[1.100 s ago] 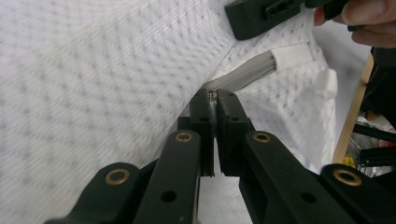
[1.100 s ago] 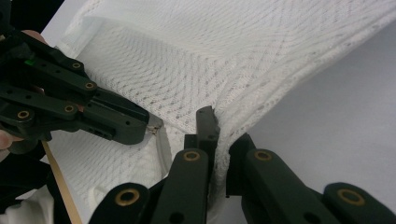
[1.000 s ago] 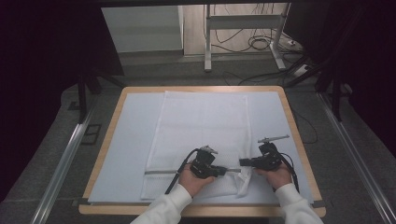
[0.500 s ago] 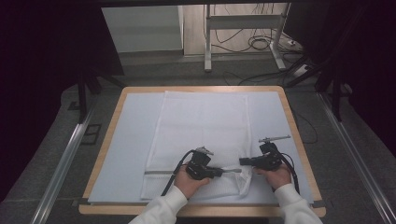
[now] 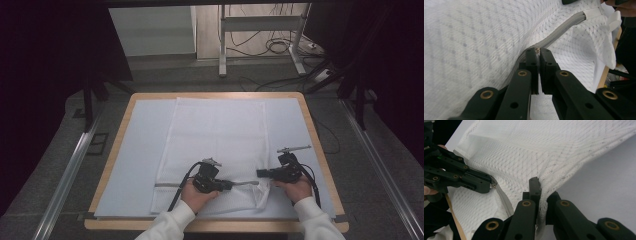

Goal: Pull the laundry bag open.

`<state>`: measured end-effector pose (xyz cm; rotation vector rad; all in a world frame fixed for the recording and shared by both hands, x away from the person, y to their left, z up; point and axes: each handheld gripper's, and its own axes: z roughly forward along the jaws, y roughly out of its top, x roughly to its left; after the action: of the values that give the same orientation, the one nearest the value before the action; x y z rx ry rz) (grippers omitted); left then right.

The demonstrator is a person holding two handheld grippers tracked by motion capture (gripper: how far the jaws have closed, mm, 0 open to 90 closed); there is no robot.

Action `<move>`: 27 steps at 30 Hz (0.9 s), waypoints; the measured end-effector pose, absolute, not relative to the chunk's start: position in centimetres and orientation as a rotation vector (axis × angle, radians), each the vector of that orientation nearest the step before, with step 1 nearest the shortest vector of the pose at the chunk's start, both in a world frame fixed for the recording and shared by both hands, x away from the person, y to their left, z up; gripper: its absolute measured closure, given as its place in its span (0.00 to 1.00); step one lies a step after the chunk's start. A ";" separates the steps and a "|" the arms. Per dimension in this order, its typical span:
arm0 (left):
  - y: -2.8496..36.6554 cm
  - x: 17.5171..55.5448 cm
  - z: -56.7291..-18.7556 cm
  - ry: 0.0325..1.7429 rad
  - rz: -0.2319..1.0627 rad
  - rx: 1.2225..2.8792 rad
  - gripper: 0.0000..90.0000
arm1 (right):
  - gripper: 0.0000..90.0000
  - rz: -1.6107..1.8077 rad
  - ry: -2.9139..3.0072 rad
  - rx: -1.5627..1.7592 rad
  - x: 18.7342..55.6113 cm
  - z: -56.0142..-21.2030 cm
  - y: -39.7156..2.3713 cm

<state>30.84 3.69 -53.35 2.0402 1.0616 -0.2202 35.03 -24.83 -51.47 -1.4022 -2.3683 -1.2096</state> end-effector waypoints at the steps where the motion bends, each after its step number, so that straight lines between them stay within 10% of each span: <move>1: 3.8 30.9 -53.4 1.055 -0.219 2.048 0.97 | 0.98 -1.209 -2.366 -1.405 35.0 -51.5 -24.8; 27: 6.6 30.5 -53.0 1.098 -0.209 2.021 0.97 | 0.97 -1.227 -2.354 -1.412 35.0 -51.5 -24.8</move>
<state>30.55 6.60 -52.98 2.0213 1.0977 -0.2090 35.05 -24.81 -51.51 -1.4117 -2.3536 -1.2270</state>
